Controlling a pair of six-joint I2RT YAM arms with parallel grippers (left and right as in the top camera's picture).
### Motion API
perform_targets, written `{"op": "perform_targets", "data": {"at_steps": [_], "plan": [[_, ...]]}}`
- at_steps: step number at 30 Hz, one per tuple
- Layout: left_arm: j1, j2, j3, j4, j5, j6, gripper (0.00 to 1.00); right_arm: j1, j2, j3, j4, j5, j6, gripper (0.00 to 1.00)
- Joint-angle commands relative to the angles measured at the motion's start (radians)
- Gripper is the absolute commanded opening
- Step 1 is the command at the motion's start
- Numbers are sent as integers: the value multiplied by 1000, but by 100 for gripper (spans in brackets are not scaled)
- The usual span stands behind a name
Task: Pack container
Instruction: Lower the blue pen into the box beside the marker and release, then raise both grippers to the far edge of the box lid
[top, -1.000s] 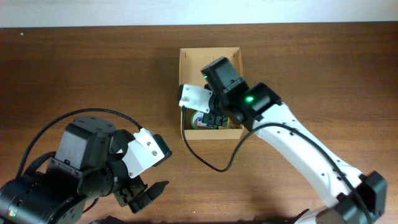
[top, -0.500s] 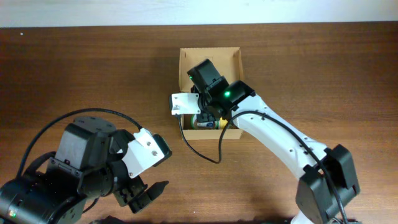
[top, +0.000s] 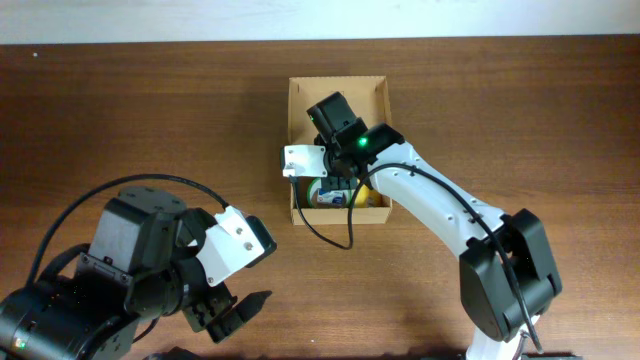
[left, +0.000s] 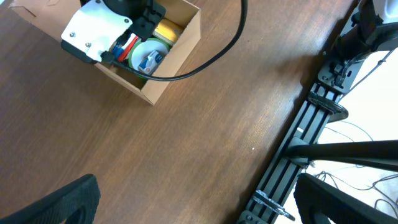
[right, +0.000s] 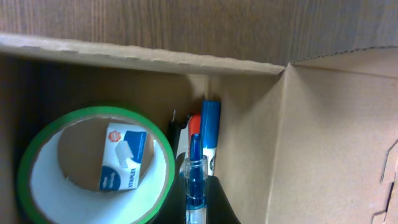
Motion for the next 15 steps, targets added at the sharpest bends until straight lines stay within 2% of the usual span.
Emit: {"op": "perform_targets", "data": {"at_steps": [1, 2, 5, 10, 12, 15], "plan": [[5, -2, 0, 2, 15, -2, 100, -1, 9, 19, 25, 8, 3, 10], [5, -2, 0, 2, 14, -2, 100, -2, 9, 19, 33, 9, 3, 18], [5, -2, 0, 2, 14, -2, 100, -1, 9, 19, 37, 9, 3, 31], [5, -2, 0, 2, 15, -2, 100, 1, 7, 19, 36, 10, 34, 31], [5, -2, 0, 3, 15, -2, 100, 1, -18, 19, 35, 27, 156, 31], [5, -2, 0, 2, 15, -2, 100, 0, -126, 19, -26, 39, 438, 30]]}}
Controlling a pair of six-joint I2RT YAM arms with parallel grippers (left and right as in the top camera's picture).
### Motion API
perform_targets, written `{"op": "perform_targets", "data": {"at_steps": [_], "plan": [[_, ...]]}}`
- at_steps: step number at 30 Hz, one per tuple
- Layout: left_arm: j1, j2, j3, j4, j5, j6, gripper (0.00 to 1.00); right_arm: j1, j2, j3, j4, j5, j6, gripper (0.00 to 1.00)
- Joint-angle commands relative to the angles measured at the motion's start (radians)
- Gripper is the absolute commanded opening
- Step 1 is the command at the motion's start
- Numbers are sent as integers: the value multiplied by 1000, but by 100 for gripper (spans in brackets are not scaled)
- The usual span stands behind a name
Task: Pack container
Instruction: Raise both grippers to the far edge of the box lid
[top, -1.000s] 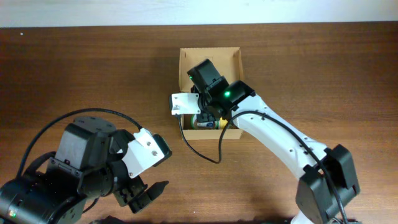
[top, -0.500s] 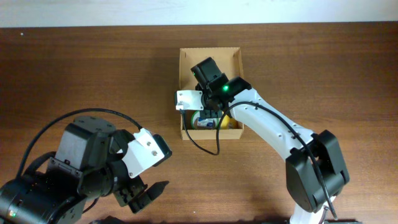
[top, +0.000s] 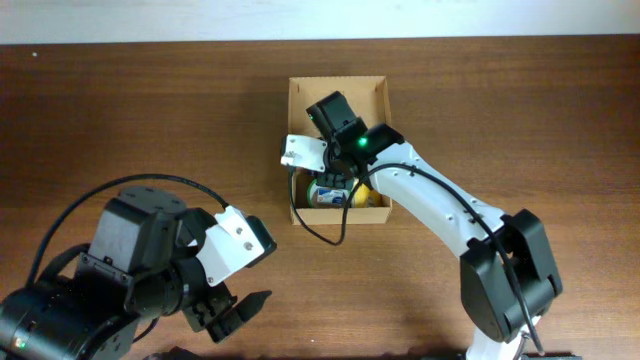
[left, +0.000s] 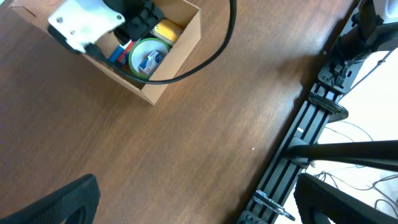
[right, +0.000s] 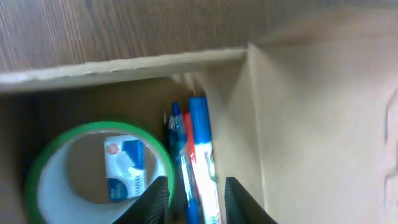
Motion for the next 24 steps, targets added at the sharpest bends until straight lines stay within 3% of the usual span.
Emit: {"op": "perform_targets", "data": {"at_steps": [1, 3, 7, 9, 16, 24], "plan": [[5, -2, 0, 3, 15, -2, 100, -1, -147, 19, -42, 14, 270, 25], [5, -2, 0, 3, 15, -2, 100, -1, -257, 19, -78, 14, 437, 23], [5, -2, 0, 3, 15, -2, 100, -1, -499, 19, -134, 13, 633, 23], [5, -2, 0, 3, 15, -2, 99, -1, -611, 19, -159, 13, 703, 4], [5, -2, 0, 3, 15, -2, 100, -1, -914, 19, -277, -6, 827, 4], [5, -2, 0, 3, 15, -2, 100, -1, -955, 19, -443, -5, 877, 4]]}}
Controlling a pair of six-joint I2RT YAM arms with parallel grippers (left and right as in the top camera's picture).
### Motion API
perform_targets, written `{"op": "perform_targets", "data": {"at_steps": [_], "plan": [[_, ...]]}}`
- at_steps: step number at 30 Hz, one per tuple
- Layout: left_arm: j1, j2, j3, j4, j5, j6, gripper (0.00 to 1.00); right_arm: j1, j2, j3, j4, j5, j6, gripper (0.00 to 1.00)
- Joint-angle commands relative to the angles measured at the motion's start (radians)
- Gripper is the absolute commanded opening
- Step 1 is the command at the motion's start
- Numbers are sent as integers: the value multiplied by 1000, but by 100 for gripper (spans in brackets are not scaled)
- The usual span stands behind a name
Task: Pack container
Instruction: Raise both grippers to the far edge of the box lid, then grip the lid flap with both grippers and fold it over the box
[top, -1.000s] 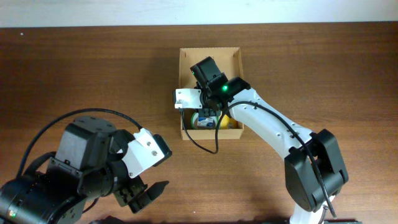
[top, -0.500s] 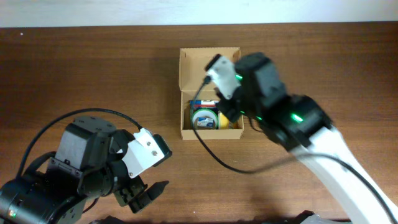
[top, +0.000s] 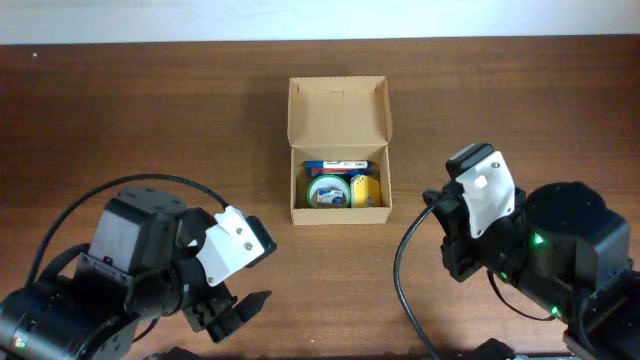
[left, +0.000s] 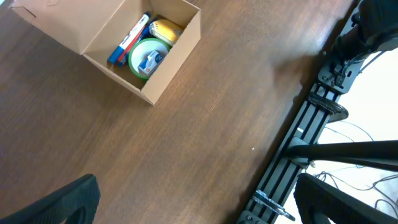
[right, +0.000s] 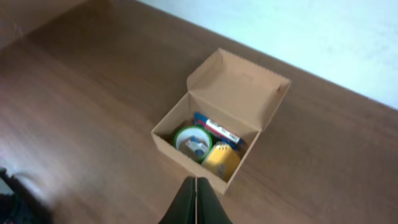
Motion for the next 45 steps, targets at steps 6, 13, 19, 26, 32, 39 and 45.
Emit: {"op": "perform_targets", "data": {"at_steps": [6, 13, 19, 26, 32, 39, 45], "plan": [[5, -2, 0, 7, 14, -2, 100, -1, -2, 12, -15, -6, 80, 4], [5, -2, 0, 79, 101, -2, 99, -1, -2, 12, -15, -18, 79, 4], [5, 66, 0, 307, 192, -3, 100, -1, 23, 11, -33, -32, 80, 4], [51, 374, 0, 498, -61, -190, 100, -2, 165, 11, -25, -23, 79, 4], [261, 585, 0, 766, -1, -249, 99, -5, 257, 11, 84, 55, 60, 4], [389, 773, 0, 959, 78, -264, 82, -244, 433, 11, 209, -100, 72, 4], [402, 912, 0, 992, 127, -284, 45, -470, 594, 11, 322, -369, 72, 4]]}}
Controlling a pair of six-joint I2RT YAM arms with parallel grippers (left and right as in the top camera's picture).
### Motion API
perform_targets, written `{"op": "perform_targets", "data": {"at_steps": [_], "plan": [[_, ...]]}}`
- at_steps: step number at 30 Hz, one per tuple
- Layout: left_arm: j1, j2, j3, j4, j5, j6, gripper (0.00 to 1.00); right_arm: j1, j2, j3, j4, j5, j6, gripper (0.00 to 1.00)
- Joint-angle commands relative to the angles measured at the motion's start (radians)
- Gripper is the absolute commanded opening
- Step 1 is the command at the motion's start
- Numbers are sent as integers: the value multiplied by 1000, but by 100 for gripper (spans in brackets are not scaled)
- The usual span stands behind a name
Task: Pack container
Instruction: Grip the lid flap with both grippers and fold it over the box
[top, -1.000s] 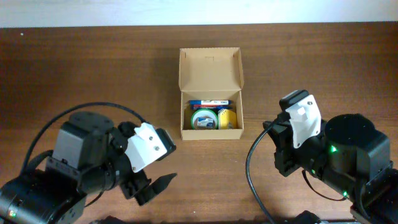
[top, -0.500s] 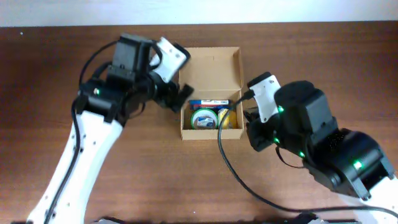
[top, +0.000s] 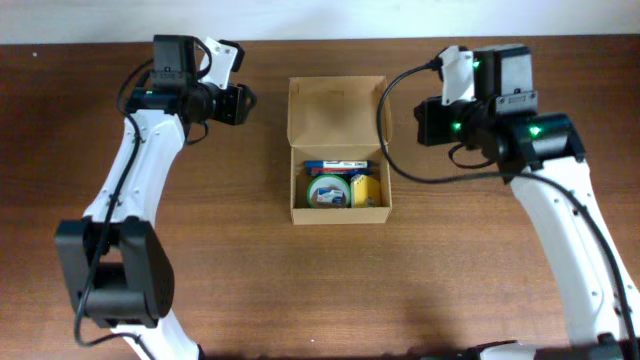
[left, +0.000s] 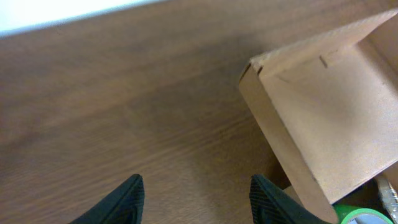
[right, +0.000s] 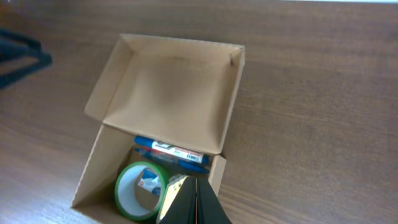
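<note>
The cardboard box (top: 338, 205) sits mid-table with its lid (top: 337, 108) folded open toward the far side. Inside lie blue pens and a marker (top: 340, 164), a green tape roll (top: 326, 190) with a small staples box in its core, and a yellow item (top: 366, 190). My left gripper (top: 240, 103) is open just left of the lid; its fingers (left: 127, 199) straddle bare table beside the lid's corner (left: 261, 71). My right gripper (top: 425, 122) is right of the lid, shut on nothing (right: 196, 202), and looks down at the tape roll (right: 142, 186) and marker (right: 177, 149).
Brown wooden table (top: 200, 260) all round the box. The table's far edge meets a pale wall (top: 320, 15) just behind both arms. The left arm's links (top: 125, 190) run down the left side, the right arm's links (top: 560, 230) down the right.
Both arms have moved from the near side of the table to the far side and now flank the box's open lid. The box and its contents have not moved.
My right gripper was down in the box, shut on a blue pen beside the tape roll. Then it was open, with the pen lying by the marker. Then it was clear of the box at the near right, shut. Now both grippers flank the lid.
</note>
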Motion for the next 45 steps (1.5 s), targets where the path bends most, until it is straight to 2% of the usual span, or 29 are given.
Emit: {"op": "perform_targets", "data": {"at_steps": [1, 4, 7, 8, 9, 15, 17, 21, 26, 31, 35, 39, 45], "plan": [[2, 42, 4, 18, 47, -21, 38, -44, 48, 12, 25, -99, 16, 4], [1, 95, 4, 33, 52, -24, 24, -77, 126, 11, 72, -103, 34, 3], [1, 139, 4, 82, 162, -31, 7, -90, 199, 11, 118, -102, 47, 4], [1, 151, 4, 102, 175, -86, 2, -95, 223, 11, 134, -103, 65, 4], [0, 163, 3, 119, 174, -153, 2, -103, 251, 11, 155, -103, 89, 4], [-14, 259, 3, 186, 181, -316, 2, -140, 378, 11, 252, -107, 151, 4], [-14, 289, 3, 227, 262, -328, 2, -142, 427, 11, 281, -134, 166, 4], [-17, 300, 3, 284, 283, -413, 2, -142, 522, 11, 351, -208, 208, 4], [-75, 300, 3, 301, 285, -435, 2, -142, 614, 11, 454, -334, 273, 4], [-100, 300, 4, 304, 285, -439, 2, -127, 649, 11, 497, -459, 277, 4], [-97, 300, 6, 304, 341, -439, 2, -123, 649, 12, 517, -562, 277, 4], [-79, 296, 42, 304, 422, -438, 2, -148, 640, 12, 621, -750, 277, 4], [-74, 220, 69, 304, 450, -422, 2, -154, 547, 12, 625, -810, 258, 4]]}}
